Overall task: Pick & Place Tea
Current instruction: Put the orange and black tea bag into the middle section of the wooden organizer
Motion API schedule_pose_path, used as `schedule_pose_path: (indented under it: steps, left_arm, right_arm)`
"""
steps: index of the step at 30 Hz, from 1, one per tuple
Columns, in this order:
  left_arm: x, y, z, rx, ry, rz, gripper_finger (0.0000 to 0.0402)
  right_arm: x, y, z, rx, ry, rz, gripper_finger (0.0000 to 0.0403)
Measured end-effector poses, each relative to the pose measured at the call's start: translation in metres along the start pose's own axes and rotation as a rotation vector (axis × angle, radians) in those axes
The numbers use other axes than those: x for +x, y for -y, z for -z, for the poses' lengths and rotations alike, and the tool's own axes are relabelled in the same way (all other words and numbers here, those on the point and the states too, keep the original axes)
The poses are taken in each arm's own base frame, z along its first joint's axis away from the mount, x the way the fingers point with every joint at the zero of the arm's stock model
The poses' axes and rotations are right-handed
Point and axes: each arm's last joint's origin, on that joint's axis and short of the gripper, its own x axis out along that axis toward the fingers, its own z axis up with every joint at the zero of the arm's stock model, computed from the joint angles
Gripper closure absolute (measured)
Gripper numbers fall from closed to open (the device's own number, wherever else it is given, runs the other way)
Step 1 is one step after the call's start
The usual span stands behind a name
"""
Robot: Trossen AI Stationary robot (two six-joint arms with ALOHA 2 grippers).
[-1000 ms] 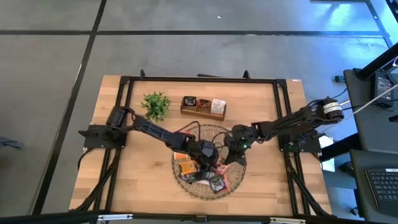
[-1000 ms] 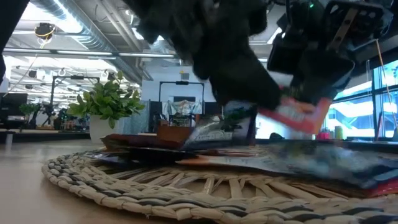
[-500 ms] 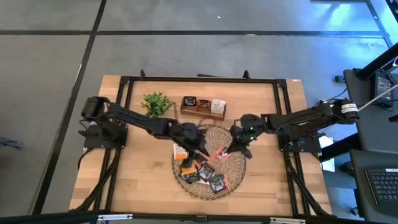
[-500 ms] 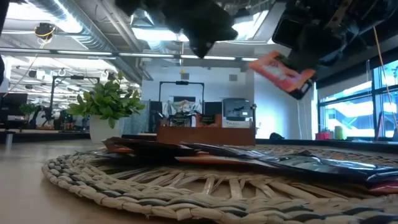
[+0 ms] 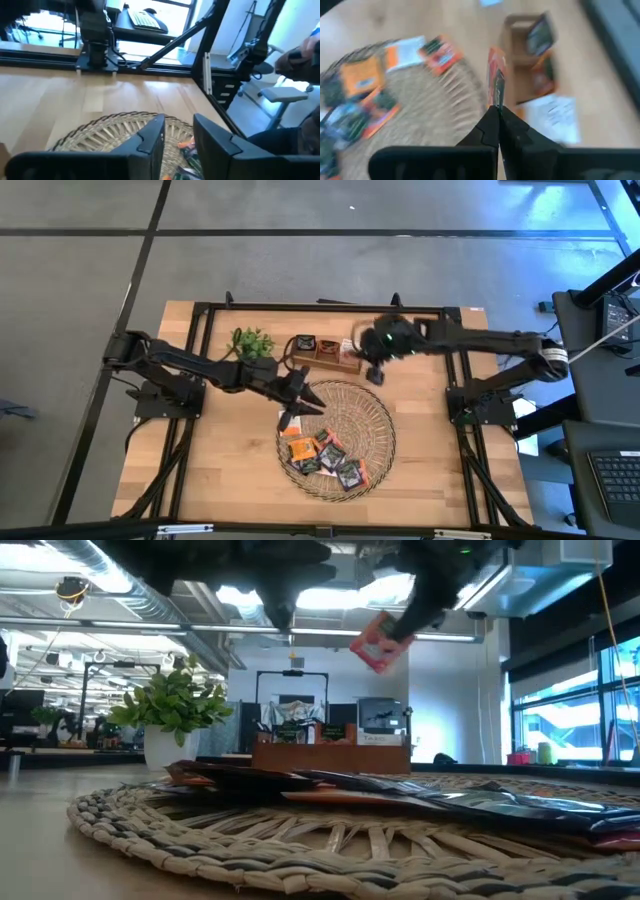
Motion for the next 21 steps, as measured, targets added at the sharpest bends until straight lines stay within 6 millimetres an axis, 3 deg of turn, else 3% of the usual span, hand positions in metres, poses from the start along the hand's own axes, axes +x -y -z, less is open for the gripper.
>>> schedule_pose_path:
  steps: [4,9,15,21]
  left_arm:
    - [-0.001,0.000,0.005,-0.025,-0.059,-0.010,0.0304]
    - [-0.004,-0.006,0.014,-0.141,-0.159,-0.046,0.0304]
    - [-0.019,-0.013,0.017,-0.279,-0.268,-0.116,0.0304]
    - [-0.032,-0.010,0.020,-0.311,-0.366,-0.159,0.0304]
  right_arm:
    - [0.016,0.021,-0.023,-0.014,-0.071,0.036,0.0397]
    - [0.055,0.041,-0.037,-0.042,-0.209,0.044,0.0397]
    - [0.098,0.049,-0.045,-0.086,-0.323,0.023,0.0397]
    - [0.123,0.054,-0.048,-0.140,-0.367,0.074,0.0397]
